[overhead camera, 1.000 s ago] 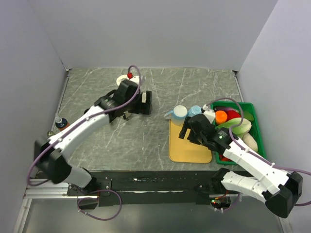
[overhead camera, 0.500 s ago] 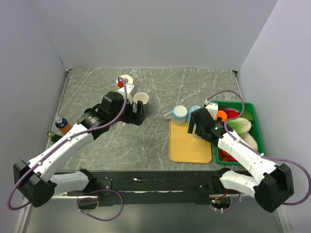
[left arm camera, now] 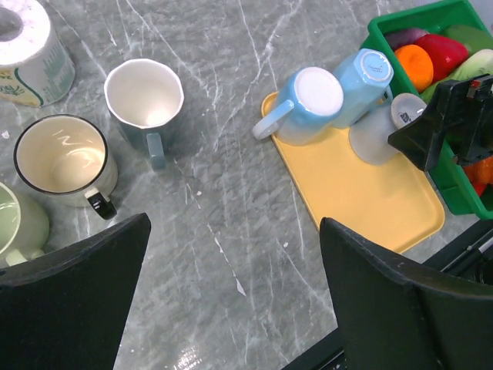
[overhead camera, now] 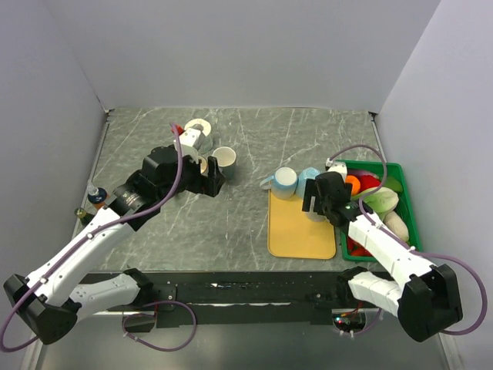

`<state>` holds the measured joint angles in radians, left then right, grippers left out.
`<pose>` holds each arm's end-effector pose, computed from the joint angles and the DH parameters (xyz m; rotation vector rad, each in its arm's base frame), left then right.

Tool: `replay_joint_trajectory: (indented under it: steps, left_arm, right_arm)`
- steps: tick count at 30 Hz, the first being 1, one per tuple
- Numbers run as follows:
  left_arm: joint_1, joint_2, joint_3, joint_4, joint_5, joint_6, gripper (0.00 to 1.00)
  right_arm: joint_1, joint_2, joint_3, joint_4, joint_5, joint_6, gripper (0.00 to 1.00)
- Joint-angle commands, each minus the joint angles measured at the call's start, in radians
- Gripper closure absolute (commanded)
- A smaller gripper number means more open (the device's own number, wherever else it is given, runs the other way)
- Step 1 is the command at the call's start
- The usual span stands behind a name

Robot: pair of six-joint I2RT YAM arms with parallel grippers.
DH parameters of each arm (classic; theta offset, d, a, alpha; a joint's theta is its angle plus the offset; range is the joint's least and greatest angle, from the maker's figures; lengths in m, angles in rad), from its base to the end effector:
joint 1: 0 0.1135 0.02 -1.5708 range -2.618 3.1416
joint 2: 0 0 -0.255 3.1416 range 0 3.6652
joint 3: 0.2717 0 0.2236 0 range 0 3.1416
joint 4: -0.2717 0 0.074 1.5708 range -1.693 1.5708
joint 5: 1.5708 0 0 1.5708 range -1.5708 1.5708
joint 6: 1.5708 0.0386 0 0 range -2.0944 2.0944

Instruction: Turn the mug right side up

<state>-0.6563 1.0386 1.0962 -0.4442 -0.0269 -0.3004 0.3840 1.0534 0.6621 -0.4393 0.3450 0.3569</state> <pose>0.1642 -0.1252 0.3631 0.3372 1.9776 -0.5971 0.1813 0.0592 0.2270 0.1262 2.3361 -0.0512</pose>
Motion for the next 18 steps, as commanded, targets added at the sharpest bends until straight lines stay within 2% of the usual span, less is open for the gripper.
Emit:
replay_joint_trajectory:
  steps: [1,10,18]
  left_arm:
    - [-0.002,0.014,0.007,0.021,-0.038,0.012,0.04]
    - [-0.002,0.018,0.005,0.021,-0.036,0.007,0.04]
    - [-0.002,0.012,0.002,0.024,-0.03,0.004,0.04]
  right_arm:
    - [-0.031,-0.001,-0.004,0.093,-0.052,-0.044,0.04]
    - [-0.073,0.039,0.008,0.111,-0.172,-0.055,0.04]
    - [-0.076,0.053,0.037,0.039,-0.198,0.072,0.03]
